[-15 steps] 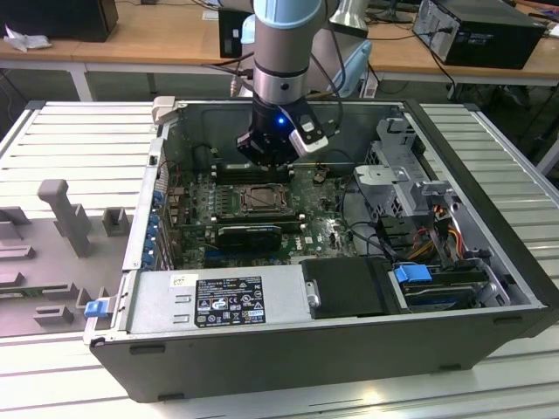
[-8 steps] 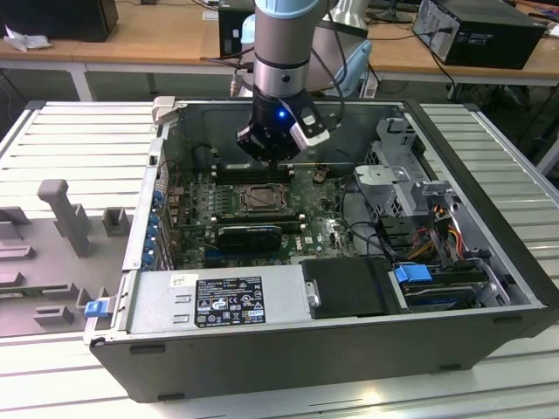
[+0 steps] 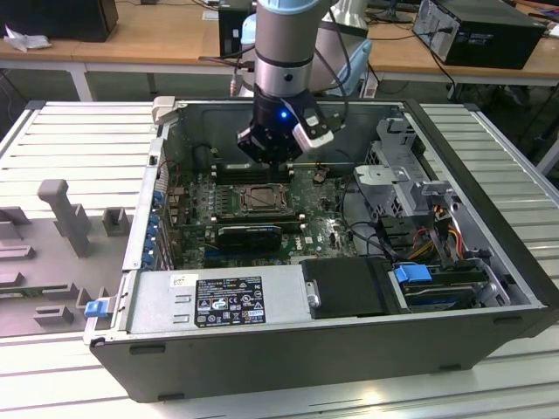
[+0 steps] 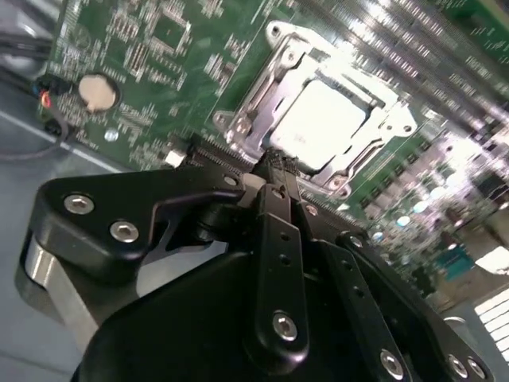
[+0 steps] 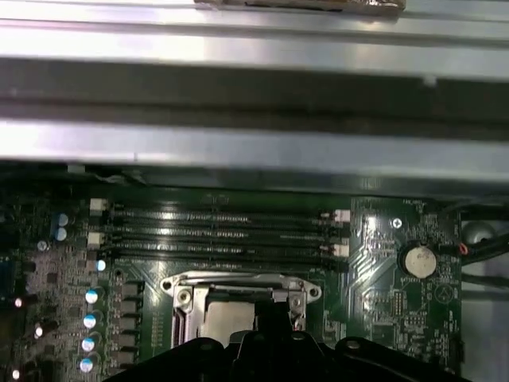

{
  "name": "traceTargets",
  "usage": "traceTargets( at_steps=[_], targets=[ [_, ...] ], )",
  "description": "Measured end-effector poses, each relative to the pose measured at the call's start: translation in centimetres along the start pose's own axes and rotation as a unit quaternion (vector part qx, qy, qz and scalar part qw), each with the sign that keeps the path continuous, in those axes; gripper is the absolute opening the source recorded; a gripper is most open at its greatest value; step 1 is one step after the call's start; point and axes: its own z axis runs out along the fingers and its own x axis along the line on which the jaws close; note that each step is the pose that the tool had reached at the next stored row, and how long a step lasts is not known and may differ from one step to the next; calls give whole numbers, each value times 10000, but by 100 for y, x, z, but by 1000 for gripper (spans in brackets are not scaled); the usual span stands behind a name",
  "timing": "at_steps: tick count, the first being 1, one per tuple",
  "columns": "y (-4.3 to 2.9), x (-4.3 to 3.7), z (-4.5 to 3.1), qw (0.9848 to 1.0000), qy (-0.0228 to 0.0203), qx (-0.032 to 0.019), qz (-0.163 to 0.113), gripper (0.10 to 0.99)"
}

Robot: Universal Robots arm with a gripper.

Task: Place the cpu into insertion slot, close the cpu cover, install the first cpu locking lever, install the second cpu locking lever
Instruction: 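Install the second cpu locking lever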

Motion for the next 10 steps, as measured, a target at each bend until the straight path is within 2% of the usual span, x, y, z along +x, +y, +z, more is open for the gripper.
traceTargets(
  at_steps=[4,5,6,10],
  targets=[
    [-161,6,10,10000,6,0,0,106],
    [-265,11,15,10000,39,-1,3,106],
    [-304,12,23,10000,78,-4,6,106],
    [-463,24,18,10000,89,-37,6,106]
  ],
)
